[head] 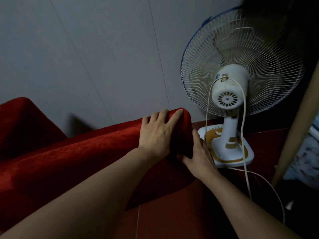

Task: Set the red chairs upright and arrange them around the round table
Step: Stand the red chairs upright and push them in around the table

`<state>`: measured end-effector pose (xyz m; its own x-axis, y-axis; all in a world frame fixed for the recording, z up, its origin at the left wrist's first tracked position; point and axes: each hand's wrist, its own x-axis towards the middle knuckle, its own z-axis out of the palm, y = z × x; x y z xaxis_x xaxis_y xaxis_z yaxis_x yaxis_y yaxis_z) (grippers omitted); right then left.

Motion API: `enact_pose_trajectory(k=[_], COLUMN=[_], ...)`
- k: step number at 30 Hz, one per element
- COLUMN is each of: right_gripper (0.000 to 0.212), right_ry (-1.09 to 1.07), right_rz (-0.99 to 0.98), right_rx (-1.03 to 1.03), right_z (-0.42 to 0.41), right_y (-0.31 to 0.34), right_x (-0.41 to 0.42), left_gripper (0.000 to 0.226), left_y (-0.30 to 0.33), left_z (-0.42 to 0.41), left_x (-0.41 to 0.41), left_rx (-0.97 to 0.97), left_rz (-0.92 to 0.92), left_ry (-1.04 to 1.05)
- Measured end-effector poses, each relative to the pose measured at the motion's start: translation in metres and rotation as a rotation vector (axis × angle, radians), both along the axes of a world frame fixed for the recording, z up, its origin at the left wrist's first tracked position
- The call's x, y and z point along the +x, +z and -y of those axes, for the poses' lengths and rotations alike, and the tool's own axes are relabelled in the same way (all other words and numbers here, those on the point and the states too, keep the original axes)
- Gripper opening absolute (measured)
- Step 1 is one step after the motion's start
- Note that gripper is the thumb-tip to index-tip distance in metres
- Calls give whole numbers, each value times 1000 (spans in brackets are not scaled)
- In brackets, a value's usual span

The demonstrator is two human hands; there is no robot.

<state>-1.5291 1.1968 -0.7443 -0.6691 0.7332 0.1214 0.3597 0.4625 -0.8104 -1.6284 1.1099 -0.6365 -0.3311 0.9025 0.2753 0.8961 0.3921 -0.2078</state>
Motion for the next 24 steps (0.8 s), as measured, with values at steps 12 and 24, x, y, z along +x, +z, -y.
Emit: enact_pose_trajectory(k=[12, 24], right_gripper=[85, 63], right_ry=[75, -45], right_rz=[-73, -53], right_rx=[-321, -272], right_z=[-29, -11], right_y=[-12, 5], right_x=[-28, -31], left_gripper=[100, 87], left_y=[-13, -3], left_z=[0, -3], left_x=[-12, -16], left_rx=[73, 94], left_rz=[-41, -11], left_ry=[59, 122])
